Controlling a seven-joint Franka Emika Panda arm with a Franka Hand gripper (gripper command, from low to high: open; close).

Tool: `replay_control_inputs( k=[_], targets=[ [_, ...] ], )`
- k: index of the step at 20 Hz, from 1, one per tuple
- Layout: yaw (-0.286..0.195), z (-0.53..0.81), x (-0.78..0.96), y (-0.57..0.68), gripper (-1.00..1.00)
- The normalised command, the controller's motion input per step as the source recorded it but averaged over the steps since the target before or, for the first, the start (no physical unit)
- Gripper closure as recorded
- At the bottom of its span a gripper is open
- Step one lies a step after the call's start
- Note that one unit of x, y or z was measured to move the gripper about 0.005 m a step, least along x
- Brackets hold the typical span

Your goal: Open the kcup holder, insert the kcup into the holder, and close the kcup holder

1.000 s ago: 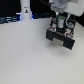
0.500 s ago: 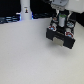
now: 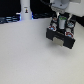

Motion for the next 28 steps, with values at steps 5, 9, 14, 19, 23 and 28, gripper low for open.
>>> replay_control_inputs(
  k=[5, 9, 14, 19, 23, 28],
  targets=[
    [0.056, -0.13, 0.00, 0.13, 1.00],
    [0.049, -0.17, 0.04, 0.16, 1.00],
    [0.036, -0.05, 0.11, 0.24, -1.00],
    [0.050, 0.07, 0.12, 0.18, -1.00],
    [0.089, 0.33, 0.19, 0.07, -1.00],
    [0.127, 0.60, 0.25, -0.16, -1.00]
  ],
)
